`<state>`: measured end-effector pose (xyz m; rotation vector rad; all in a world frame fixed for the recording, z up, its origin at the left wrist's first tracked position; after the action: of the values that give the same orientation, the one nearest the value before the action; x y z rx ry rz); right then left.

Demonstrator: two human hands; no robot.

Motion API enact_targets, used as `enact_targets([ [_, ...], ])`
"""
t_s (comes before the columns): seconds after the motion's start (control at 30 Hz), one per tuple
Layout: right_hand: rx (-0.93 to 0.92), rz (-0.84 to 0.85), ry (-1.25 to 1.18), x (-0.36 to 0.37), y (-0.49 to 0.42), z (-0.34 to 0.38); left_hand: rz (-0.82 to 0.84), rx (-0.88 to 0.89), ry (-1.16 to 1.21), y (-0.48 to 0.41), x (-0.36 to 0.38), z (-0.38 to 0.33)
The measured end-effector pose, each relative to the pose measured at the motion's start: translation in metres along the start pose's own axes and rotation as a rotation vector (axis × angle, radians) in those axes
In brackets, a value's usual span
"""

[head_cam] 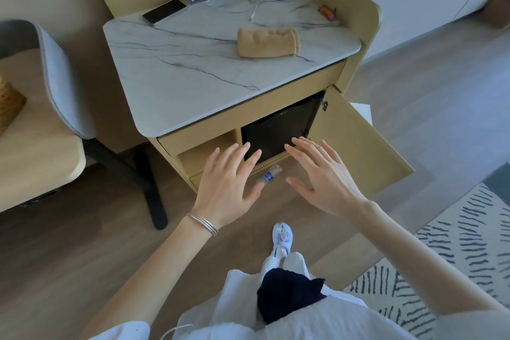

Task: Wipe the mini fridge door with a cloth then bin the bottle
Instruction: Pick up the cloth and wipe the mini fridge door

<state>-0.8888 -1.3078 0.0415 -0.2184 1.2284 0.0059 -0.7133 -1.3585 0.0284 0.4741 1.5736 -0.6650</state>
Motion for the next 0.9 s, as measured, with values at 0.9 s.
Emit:
enact_targets([
  [0.9, -0.13, 0.065, -0.061, -0.003, -0.243, -0.155, 0.014, -0.147, -0.002, -0.242, 0.04, 0.074],
])
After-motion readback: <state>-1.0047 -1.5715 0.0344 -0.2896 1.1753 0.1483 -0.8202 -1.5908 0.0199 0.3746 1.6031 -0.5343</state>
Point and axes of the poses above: each hand's wrist, its own y-axis away from the middle knuckle, its own x-axis out of the palm, z = x × y, the point moved 6 cm from there along -y, towards the middle knuckle, and after that the axes turned 3 degrees about -y, right-handed, at the moved point
